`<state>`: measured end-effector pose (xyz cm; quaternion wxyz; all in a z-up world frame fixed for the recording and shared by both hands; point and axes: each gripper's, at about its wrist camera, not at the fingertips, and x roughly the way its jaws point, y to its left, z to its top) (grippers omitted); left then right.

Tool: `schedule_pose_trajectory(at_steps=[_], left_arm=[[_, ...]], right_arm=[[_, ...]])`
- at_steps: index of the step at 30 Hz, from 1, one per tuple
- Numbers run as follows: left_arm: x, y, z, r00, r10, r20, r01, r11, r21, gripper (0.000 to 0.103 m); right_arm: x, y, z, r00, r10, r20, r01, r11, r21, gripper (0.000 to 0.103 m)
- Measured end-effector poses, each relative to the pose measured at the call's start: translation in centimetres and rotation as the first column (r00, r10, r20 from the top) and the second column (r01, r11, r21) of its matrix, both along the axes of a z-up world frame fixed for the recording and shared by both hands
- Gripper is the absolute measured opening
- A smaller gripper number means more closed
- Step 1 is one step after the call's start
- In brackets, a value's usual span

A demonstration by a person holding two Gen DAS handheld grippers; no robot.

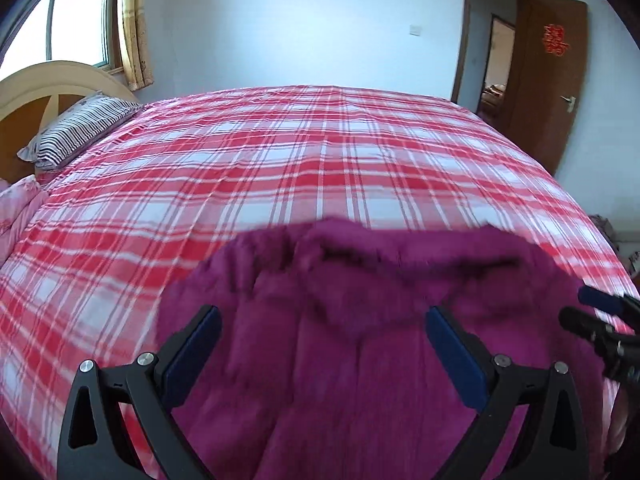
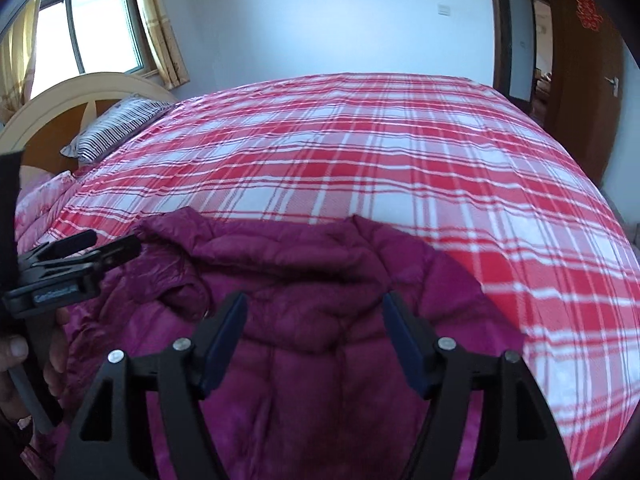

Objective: Fold large clothes

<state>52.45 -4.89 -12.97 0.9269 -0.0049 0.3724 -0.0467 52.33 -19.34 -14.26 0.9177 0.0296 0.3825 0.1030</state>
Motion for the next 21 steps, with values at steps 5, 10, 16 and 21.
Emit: schedule_pose_trajectory(at_steps=[5, 10, 16, 21], left_arm=[[-7.2, 1.8, -0.2, 1.000, -0.026, 0.014, 0.026, 1.000, 0.009, 0.102], [-13.4, 3.9, 0.4, 0.998, -0.030, 0.051, 0.031, 0.999, -0.021, 0.102], [-19.1, 6.0, 0.0, 0.998, -0.030, 0.062, 0.030, 0.999, 0.015, 0.102], [-22.5, 7.8, -1.0, 0.999, -0.006, 0.050, 0.004, 1.000, 0.028, 0.102]], right_arm=[[-5.5, -0.1, -0.4, 1.000, 0.010, -0.025, -0.010, 1.000, -0.003, 0.075], [-10.9, -0.9, -1.0, 0.998, 0.018, -0.058, -0.016, 0.999, 0.034, 0.077], [-17.2, -2.3, -1.3, 0.997, -0.028, -0.070, 0.033, 0.997, 0.068, 0.081], [-21.2, -2.6, -2.0, 0.994, -0.048, -0.096, 0.056, 0.995, 0.077, 0.081]])
